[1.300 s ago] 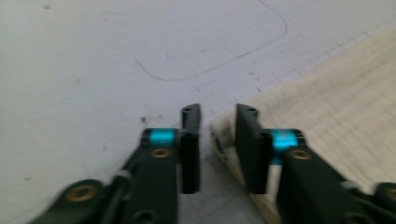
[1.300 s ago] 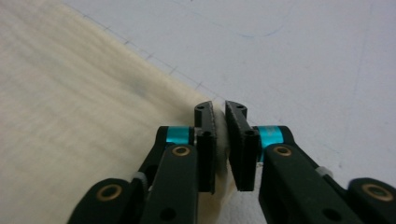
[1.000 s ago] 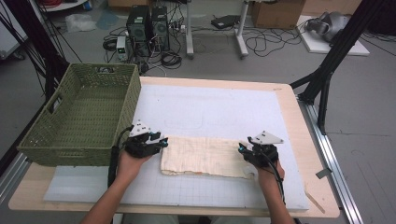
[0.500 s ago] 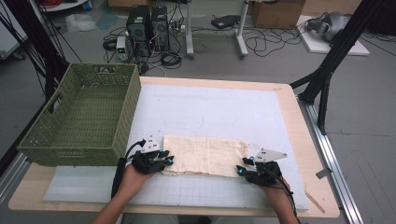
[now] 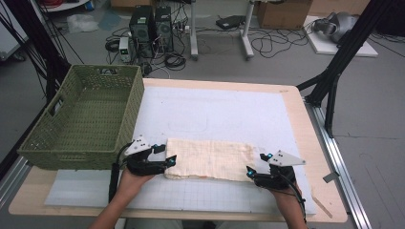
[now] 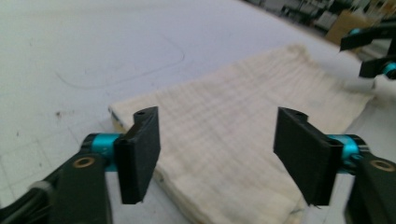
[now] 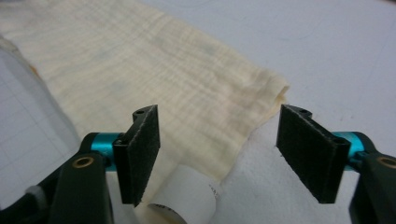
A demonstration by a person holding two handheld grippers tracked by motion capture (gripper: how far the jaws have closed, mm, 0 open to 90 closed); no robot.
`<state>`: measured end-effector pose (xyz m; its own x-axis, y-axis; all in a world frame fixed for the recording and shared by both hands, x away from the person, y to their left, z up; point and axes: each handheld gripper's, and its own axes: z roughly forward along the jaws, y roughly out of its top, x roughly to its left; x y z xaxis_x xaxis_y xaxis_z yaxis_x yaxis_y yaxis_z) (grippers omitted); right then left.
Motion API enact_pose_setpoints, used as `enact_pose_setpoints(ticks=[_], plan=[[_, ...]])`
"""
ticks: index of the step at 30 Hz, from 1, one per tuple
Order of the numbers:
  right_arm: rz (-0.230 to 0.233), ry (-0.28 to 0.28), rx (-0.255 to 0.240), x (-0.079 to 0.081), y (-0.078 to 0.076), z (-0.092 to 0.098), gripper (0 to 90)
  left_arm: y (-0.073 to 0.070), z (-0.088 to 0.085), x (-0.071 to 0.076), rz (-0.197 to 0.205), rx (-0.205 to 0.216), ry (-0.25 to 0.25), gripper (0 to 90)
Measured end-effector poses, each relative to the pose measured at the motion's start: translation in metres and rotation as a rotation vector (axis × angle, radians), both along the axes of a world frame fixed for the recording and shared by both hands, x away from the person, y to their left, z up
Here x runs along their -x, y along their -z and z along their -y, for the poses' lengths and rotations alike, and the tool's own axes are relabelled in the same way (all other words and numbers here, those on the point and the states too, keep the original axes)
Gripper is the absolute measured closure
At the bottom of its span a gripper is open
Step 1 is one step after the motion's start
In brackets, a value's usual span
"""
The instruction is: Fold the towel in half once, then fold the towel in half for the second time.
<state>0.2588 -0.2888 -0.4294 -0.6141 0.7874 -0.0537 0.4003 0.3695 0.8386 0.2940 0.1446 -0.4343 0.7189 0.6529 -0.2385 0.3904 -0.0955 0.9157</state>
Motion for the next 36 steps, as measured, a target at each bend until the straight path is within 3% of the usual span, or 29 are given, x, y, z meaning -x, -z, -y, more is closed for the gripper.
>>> enact_pose_setpoints(ticks=[1, 3, 5, 8, 10, 13, 20, 27, 29, 36], plan=[[0.018, 0.030, 0.010, 0.002, -0.003, 0.001, 19.9, -0.002, -0.002, 0.000, 0.012, 0.025, 0.016, 25.4], [0.041, 0.055, -0.002, 0.004, -0.007, 0.005, 17.9, -0.006, -0.005, 0.001, 0.040, 0.052, 0.037, 20.9], [0.061, 0.083, -0.012, 0.007, -0.011, 0.011, 12.8, -0.010, -0.008, 0.002, 0.056, 0.065, 0.032, 16.8], [0.079, 0.113, -0.030, 0.011, -0.015, 0.020, 12.0, -0.010, -0.008, 0.003, 0.070, 0.044, 0.028, 16.8], [0.081, 0.134, -0.030, 0.011, -0.015, 0.026, 11.7, -0.010, -0.007, 0.003, 0.076, 0.008, 0.033, 16.9], [0.075, 0.149, -0.042, 0.010, -0.013, 0.031, 11.7, -0.009, -0.007, 0.002, 0.064, 0.008, 0.057, 24.2], [0.074, 0.159, -0.037, 0.009, -0.012, 0.033, 11.7, -0.007, -0.007, 0.002, 0.126, -0.028, 0.029, 22.2], [0.063, 0.168, -0.039, 0.008, -0.008, 0.035, 11.7, -0.007, -0.005, 0.001, 0.040, -0.011, -0.025, 18.6], [0.067, 0.171, -0.043, 0.008, -0.008, 0.035, 11.7, -0.007, -0.006, 0.001, 0.036, 0.005, -0.016, 17.9], [0.064, 0.174, -0.043, 0.007, -0.007, 0.035, 11.7, -0.007, -0.006, 0.001, 0.034, -0.006, -0.016, 17.9]])
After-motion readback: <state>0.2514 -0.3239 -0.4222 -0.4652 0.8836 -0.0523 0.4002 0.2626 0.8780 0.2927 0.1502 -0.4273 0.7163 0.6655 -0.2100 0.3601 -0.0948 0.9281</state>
